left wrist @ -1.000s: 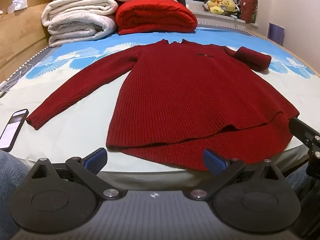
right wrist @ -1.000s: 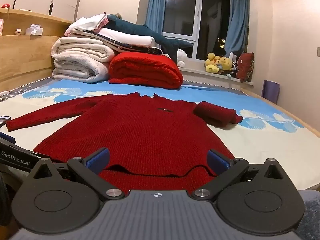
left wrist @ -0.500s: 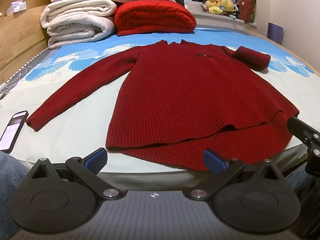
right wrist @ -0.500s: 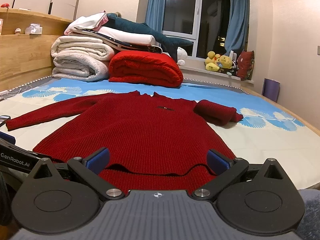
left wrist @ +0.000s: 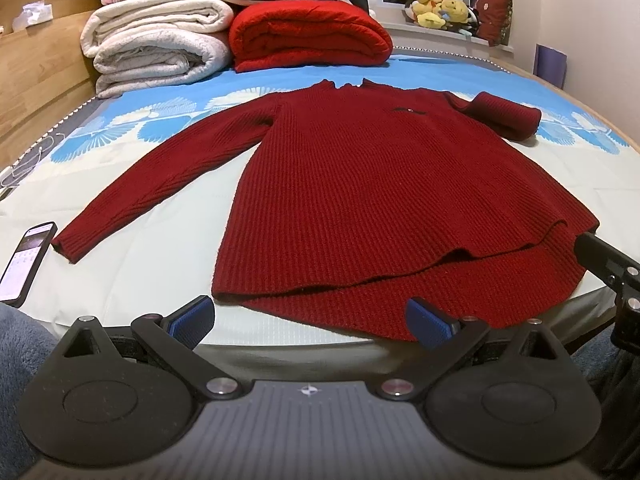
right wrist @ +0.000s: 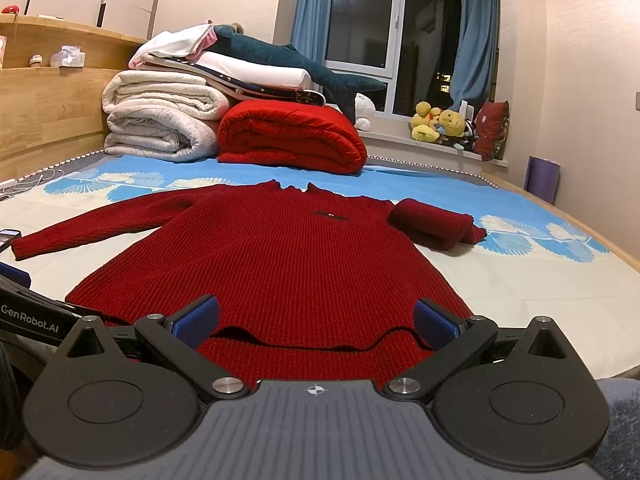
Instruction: Fold small clothes
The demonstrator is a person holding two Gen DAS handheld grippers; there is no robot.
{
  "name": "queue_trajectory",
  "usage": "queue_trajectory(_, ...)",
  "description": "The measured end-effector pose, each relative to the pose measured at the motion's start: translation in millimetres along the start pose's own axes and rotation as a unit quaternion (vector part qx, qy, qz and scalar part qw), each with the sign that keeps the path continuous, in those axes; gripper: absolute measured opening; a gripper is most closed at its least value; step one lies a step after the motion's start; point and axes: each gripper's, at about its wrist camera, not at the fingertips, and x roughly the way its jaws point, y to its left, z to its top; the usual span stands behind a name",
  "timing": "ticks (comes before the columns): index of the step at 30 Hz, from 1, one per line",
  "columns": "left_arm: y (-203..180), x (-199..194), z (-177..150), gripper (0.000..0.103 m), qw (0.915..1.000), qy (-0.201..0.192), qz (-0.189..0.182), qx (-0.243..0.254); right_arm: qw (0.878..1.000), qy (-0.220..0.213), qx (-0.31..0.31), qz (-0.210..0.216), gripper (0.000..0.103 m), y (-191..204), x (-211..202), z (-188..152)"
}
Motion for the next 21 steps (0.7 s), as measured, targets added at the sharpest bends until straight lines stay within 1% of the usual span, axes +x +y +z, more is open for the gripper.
queue_trajectory(21, 0.8, 0.9, -0.7, 0.102, 1.0, -0.001, 0.003, 0.003, 1.0, 0.002, -0.002, 0.0, 0.102, -0.6, 0.9, -0.2)
